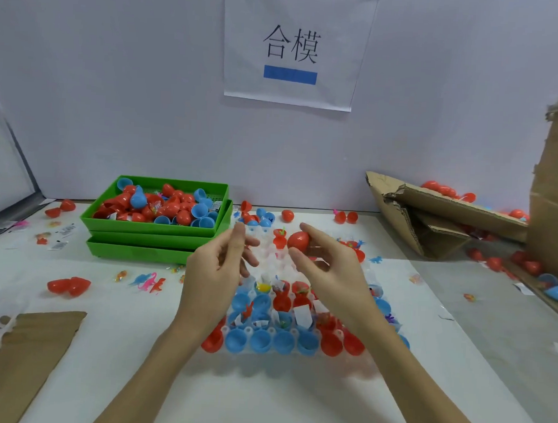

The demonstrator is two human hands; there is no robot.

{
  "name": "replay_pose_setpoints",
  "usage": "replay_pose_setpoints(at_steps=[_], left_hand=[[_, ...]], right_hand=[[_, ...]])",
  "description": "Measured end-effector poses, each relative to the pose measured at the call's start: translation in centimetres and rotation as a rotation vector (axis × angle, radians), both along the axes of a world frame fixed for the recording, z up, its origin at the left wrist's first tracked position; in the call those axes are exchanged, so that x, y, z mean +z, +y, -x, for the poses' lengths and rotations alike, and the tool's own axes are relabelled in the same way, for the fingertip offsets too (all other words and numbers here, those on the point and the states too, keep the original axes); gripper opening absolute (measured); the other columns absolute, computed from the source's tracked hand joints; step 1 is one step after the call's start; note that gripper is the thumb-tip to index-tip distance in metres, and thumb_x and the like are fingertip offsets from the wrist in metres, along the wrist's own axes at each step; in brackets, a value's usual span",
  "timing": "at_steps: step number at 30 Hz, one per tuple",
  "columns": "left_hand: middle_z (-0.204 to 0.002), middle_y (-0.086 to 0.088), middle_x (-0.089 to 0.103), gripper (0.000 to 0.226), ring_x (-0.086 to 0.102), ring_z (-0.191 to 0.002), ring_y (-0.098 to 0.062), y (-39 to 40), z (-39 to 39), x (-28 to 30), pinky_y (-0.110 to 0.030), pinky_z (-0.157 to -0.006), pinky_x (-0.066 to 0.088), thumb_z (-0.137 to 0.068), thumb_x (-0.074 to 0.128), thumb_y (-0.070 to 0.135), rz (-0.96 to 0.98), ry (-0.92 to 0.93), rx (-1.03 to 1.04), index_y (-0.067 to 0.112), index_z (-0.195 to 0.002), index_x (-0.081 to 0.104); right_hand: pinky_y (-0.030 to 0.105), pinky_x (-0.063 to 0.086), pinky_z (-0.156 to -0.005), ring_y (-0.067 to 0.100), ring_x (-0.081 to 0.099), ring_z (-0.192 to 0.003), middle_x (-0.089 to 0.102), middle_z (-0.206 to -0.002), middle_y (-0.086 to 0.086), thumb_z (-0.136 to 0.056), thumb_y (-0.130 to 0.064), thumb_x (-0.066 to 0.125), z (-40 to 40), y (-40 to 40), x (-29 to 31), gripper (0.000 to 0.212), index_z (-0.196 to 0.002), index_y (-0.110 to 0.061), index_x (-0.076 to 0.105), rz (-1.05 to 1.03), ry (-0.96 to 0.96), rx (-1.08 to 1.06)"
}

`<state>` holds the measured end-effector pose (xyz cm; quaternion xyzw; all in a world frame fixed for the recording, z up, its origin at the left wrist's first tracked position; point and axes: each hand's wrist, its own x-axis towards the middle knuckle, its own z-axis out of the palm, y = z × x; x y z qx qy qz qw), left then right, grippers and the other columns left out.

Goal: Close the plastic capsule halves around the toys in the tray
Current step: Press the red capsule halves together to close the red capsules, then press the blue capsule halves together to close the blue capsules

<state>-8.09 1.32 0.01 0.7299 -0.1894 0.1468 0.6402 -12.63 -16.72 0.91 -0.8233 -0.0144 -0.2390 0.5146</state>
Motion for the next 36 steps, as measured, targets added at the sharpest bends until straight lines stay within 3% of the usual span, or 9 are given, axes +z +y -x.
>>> replay_pose_setpoints(at_steps=[2, 5, 7, 11, 18, 24, 28, 32, 36], left_hand=[[-0.072, 0.000, 0.073, 0.052, 0.064, -0.061, -0.013, 0.5, -0.4, -0.1, -0.020, -0.056, 0.050, -0.103, 0.041, 0.051, 0.022, 0.025, 0.024, 0.016, -0.088, 0.076], [-0.072, -0.001, 0.073, 0.052, 0.064, -0.061, -0.012, 0.6, -0.7, -0.3, -0.024, -0.056, 0.049, -0.103, 0.042, 0.049, 0.016, 0.059, 0.041, 0.014, -0.084, 0.075], [-0.071, -0.001, 0.073, 0.051, 0.063, -0.060, -0.011, 0.6, -0.7, -0.4, -0.027, -0.057, 0.049, -0.103, 0.042, 0.048, 0.007, 0.066, 0.038, 0.014, -0.083, 0.075], [-0.071, 0.001, 0.073, 0.050, 0.063, -0.059, -0.010, 1.0, -1.0, -0.4, -0.029, -0.056, 0.049, -0.105, 0.043, 0.046, 0.000, 0.056, 0.043, 0.016, -0.080, 0.075], [-0.071, 0.001, 0.073, 0.051, 0.063, -0.059, -0.011, 1.2, -1.1, 0.0, -0.028, -0.052, 0.049, -0.105, 0.042, 0.047, 0.008, 0.059, 0.052, 0.016, -0.080, 0.075], [-0.071, 0.001, 0.073, 0.049, 0.063, -0.061, -0.011, 1.1, -1.1, -0.2, -0.025, -0.051, 0.050, -0.106, 0.043, 0.044, -0.033, 0.065, 0.040, 0.016, -0.082, 0.075], [-0.072, 0.004, 0.072, 0.040, 0.061, -0.061, -0.006, 1.3, -1.4, -0.4, -0.024, -0.054, 0.049, -0.108, 0.048, 0.039, -0.087, 0.055, 0.055, 0.018, -0.085, 0.075], [-0.084, 0.013, 0.070, 0.002, 0.065, -0.079, -0.009, 2.0, -2.0, -0.3, -0.020, -0.064, 0.048, -0.100, 0.068, 0.025, -0.397, 0.069, 0.105, 0.026, -0.099, 0.070], [-0.087, 0.019, 0.068, 0.015, 0.063, -0.079, -0.007, 3.1, -2.0, 0.1, -0.020, -0.065, 0.050, -0.092, 0.078, 0.024, -0.697, 0.051, 0.015, 0.034, -0.090, 0.067]], right_hand=[[0.015, 0.057, -0.075, 0.008, 0.074, -0.097, 0.077, -0.100, -0.011, -0.093, -0.025, 0.073, -0.9, -1.7, 1.8, 0.040, -0.132, -0.016, 0.066, -0.454, 0.098, 0.033], [0.023, 0.060, -0.078, 0.023, 0.072, -0.106, 0.071, -0.123, 0.015, -0.097, -0.022, 0.068, -3.8, -6.0, 5.4, 0.041, -0.127, 0.005, 0.063, -1.239, 0.107, 0.184], [0.028, 0.059, -0.086, 0.027, 0.066, -0.110, 0.061, -0.135, 0.021, -0.104, -0.034, 0.055, -5.9, -8.9, 7.9, 0.053, -0.135, 0.009, 0.053, -1.407, 0.042, 0.124], [0.033, 0.051, -0.101, 0.030, 0.058, -0.128, 0.052, -0.146, 0.023, -0.110, -0.046, 0.030, -8.7, -12.5, 9.9, 0.068, -0.148, 0.010, 0.036, -1.162, 0.090, -0.086], [0.022, 0.057, -0.068, 0.019, 0.072, -0.092, 0.074, -0.111, 0.010, -0.111, -0.023, 0.040, -5.5, -10.7, 5.8, 0.034, -0.104, -0.007, 0.069, -0.780, 0.200, -0.272], [0.018, 0.058, -0.063, 0.013, 0.073, -0.074, 0.075, -0.079, -0.003, -0.105, -0.023, 0.056, -0.6, -8.0, 0.7, 0.022, -0.099, -0.019, 0.077, -0.342, 0.136, -0.307], [0.010, 0.049, -0.054, 0.005, 0.069, -0.067, 0.074, -0.075, -0.010, -0.104, -0.021, 0.058, 0.0, -7.6, 0.2, 0.024, -0.090, -0.027, 0.076, -0.116, 0.123, -0.255], [0.009, 0.050, -0.054, 0.006, 0.070, -0.067, 0.072, -0.072, -0.014, -0.104, -0.021, 0.057, 0.0, -7.3, 0.0, 0.024, -0.088, -0.030, 0.073, 0.051, 0.081, -0.253], [0.010, 0.050, -0.056, 0.003, 0.068, -0.064, 0.070, -0.070, -0.013, -0.104, -0.021, 0.056, 0.1, -6.4, -0.2, 0.018, -0.095, -0.026, 0.072, 0.154, 0.041, -0.240]])
